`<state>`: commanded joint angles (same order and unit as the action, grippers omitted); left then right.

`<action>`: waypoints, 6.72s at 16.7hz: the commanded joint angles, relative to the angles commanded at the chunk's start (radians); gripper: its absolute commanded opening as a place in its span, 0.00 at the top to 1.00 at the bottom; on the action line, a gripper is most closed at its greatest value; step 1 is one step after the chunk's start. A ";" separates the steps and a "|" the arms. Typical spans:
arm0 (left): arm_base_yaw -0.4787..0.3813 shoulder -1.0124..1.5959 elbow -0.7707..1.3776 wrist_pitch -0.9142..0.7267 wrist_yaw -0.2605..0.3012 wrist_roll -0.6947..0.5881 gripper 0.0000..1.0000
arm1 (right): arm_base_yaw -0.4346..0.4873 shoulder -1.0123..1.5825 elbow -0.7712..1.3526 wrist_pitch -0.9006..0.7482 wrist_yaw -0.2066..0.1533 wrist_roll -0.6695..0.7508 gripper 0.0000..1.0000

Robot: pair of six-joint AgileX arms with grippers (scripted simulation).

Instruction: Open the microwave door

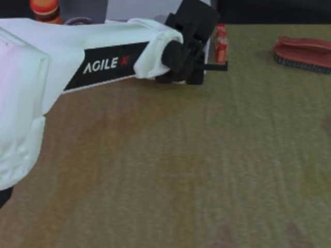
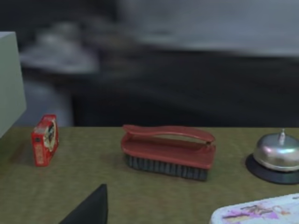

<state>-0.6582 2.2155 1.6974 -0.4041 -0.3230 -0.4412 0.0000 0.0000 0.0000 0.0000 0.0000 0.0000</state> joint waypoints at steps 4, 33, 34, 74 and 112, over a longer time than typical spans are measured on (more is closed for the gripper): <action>0.000 0.000 0.000 0.000 0.000 0.000 1.00 | 0.000 0.000 0.000 0.000 0.000 0.000 0.00; 0.010 -0.057 -0.096 0.059 0.049 0.068 1.00 | 0.000 0.000 0.000 0.000 0.000 0.000 0.00; 0.010 -0.057 -0.096 0.059 0.049 0.068 1.00 | 0.000 0.000 0.000 0.000 0.000 0.000 0.00; 0.027 -0.131 -0.225 0.129 0.133 0.169 1.00 | 0.000 0.000 0.000 0.000 0.000 0.000 0.00; 0.059 -0.206 -0.334 0.188 0.221 0.282 1.00 | 0.000 0.000 0.000 0.000 0.000 0.000 0.00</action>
<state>-0.5989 2.0096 1.3634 -0.2162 -0.1021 -0.1595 0.0000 0.0000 0.0000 0.0000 0.0000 0.0000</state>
